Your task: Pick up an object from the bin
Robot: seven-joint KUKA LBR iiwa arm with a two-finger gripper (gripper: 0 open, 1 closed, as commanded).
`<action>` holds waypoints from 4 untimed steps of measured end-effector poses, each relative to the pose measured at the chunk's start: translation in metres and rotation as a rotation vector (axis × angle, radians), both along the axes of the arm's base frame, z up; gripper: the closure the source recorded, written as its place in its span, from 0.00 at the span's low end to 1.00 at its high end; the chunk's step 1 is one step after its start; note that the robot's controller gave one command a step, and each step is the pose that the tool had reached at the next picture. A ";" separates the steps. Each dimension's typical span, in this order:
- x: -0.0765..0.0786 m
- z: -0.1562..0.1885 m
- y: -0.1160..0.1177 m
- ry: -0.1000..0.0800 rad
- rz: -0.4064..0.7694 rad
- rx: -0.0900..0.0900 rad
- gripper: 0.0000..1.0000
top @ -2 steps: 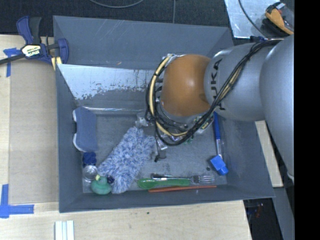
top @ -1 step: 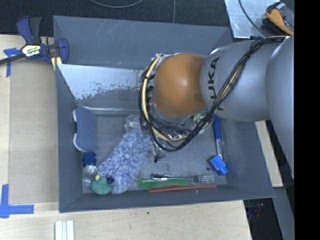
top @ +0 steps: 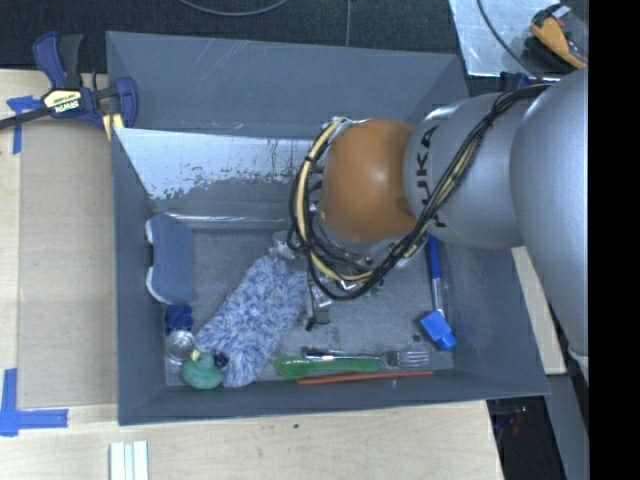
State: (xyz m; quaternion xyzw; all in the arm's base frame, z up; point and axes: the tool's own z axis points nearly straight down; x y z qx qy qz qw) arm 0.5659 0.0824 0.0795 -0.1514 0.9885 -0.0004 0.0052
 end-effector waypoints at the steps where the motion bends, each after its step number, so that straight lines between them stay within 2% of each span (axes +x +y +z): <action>1: 0.008 0.015 0.013 -0.011 0.217 -0.002 0.00; 2: 0.012 0.018 -0.004 -0.006 0.000 0.001 0.00; 3: 0.000 0.026 0.004 -0.015 0.279 -0.001 0.00; 4: 0.006 -0.007 -0.009 -0.012 -0.043 0.003 1.00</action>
Offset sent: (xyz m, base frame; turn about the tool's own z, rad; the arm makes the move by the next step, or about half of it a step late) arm 0.0120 -0.0081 0.0168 0.0224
